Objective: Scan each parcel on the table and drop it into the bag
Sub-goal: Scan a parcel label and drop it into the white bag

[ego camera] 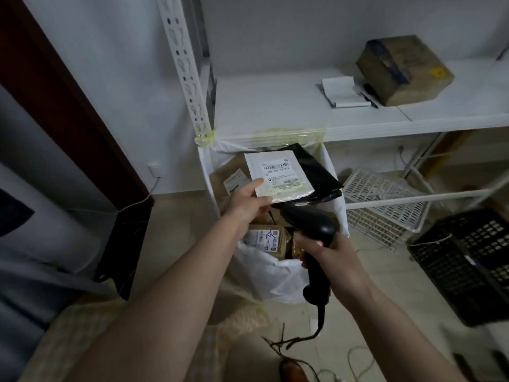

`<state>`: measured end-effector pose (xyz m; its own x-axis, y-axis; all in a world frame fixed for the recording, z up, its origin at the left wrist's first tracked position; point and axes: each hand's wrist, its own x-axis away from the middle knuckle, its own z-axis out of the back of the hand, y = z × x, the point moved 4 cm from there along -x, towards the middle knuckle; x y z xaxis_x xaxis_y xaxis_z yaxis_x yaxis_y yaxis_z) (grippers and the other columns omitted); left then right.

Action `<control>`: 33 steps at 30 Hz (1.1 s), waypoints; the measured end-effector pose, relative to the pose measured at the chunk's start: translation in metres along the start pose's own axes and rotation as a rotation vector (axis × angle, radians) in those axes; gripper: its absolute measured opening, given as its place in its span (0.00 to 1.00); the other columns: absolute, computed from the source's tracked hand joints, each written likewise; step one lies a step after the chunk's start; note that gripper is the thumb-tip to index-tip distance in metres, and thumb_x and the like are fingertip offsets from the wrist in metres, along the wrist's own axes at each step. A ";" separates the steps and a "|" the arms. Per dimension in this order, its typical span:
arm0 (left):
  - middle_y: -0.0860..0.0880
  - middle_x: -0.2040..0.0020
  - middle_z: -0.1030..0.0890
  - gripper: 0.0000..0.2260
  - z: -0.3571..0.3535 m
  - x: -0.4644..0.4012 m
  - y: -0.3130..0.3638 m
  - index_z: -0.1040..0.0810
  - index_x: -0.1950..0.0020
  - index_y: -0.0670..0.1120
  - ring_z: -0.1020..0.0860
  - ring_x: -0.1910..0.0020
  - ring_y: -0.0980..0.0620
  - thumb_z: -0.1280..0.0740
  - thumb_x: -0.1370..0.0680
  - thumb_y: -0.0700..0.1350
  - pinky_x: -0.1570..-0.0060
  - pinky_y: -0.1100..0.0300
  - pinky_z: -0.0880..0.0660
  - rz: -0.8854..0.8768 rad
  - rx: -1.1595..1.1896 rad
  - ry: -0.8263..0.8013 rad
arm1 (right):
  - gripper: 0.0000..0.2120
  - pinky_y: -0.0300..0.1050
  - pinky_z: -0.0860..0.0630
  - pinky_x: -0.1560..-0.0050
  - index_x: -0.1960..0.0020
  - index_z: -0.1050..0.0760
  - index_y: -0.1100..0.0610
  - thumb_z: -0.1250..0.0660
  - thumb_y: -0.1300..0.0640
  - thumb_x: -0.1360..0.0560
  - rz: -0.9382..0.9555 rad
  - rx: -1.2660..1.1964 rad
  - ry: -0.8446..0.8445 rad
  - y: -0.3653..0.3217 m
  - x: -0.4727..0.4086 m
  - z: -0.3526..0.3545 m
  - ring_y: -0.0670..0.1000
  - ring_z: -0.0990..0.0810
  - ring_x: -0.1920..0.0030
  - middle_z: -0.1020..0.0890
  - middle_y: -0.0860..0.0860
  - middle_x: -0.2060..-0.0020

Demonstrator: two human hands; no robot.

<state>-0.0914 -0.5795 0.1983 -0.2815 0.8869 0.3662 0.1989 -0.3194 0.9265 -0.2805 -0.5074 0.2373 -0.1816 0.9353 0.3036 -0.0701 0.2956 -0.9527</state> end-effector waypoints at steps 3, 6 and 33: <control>0.43 0.36 0.23 0.27 -0.018 -0.028 0.001 0.29 0.28 0.45 0.19 0.51 0.48 0.31 0.25 0.29 0.53 0.58 0.19 0.032 -0.068 0.002 | 0.05 0.42 0.26 0.66 0.52 0.21 0.60 0.28 0.61 0.28 -0.011 -0.012 -0.031 -0.004 -0.026 0.009 0.49 0.24 0.70 0.23 0.51 0.73; 0.43 0.37 0.24 0.25 -0.032 -0.050 0.000 0.29 0.29 0.42 0.21 0.49 0.47 0.31 0.25 0.30 0.60 0.64 0.20 0.062 -0.169 0.054 | 0.04 0.35 0.26 0.68 0.52 0.21 0.59 0.29 0.62 0.27 -0.005 0.005 -0.081 -0.011 -0.046 0.020 0.45 0.21 0.69 0.20 0.47 0.73; 0.47 0.46 0.19 0.09 0.168 0.195 -0.093 0.20 0.44 0.44 0.21 0.48 0.47 0.35 0.21 0.46 0.54 0.59 0.29 0.256 -0.818 0.860 | 0.06 0.37 0.29 0.74 0.58 0.23 0.61 0.30 0.59 0.25 -0.024 0.323 -0.882 0.004 0.011 -0.137 0.49 0.24 0.75 0.24 0.57 0.71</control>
<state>-0.0072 -0.3207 0.1694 -0.9138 0.3552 0.1967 -0.2238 -0.8448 0.4860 -0.1481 -0.4692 0.2353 -0.8450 0.4057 0.3484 -0.3283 0.1207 -0.9368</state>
